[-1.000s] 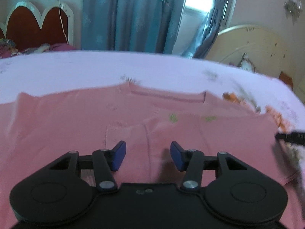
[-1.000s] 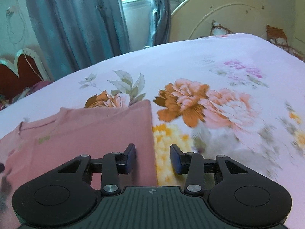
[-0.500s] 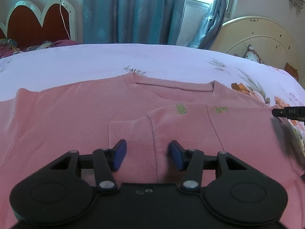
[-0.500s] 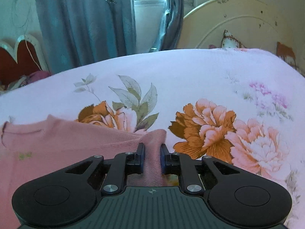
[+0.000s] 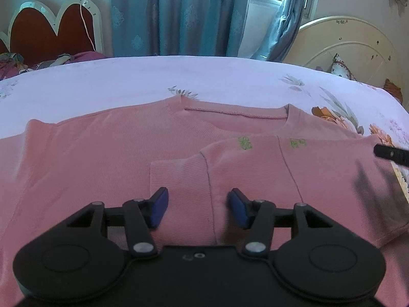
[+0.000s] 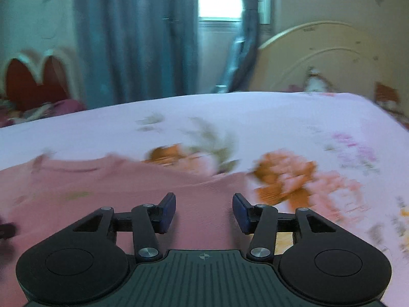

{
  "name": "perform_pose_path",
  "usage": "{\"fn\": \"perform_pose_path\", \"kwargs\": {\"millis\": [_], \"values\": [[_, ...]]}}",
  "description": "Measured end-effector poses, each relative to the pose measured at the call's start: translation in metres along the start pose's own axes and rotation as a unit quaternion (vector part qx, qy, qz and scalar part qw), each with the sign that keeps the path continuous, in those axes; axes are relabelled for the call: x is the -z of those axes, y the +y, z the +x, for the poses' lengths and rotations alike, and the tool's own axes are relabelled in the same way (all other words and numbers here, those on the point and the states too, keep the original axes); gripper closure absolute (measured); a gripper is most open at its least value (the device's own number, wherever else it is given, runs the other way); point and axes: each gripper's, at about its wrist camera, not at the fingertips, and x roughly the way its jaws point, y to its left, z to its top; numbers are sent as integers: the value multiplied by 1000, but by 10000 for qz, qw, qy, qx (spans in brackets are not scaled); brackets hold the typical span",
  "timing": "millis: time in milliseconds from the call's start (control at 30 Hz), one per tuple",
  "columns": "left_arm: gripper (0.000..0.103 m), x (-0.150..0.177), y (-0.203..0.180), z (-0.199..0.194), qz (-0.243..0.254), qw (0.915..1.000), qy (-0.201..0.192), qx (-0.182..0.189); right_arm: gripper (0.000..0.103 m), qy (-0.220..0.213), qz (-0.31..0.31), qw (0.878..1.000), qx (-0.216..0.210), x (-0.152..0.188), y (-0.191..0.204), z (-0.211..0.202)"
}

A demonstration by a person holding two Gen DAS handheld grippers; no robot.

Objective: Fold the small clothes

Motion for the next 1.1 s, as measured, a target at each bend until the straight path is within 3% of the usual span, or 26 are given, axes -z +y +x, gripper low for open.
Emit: {"fn": "perform_pose_path", "kwargs": {"millis": [233,433,867,1100], "values": [[46,6,1,-12,84,9998,23,-164,54,251,-648,9946,-774,25,83,-7],[43,8,15,-28,42,9997,71,-234,54,598,-1173,9873,-895,46,123,3],[42,15,93,-58,-422,9961,30,-776,54,443,-796,9875,-1285,27,171,-11],[42,25,156,-75,-927,9893,23,-1128,54,442,-688,9898,-1170,26,199,-5]]}}
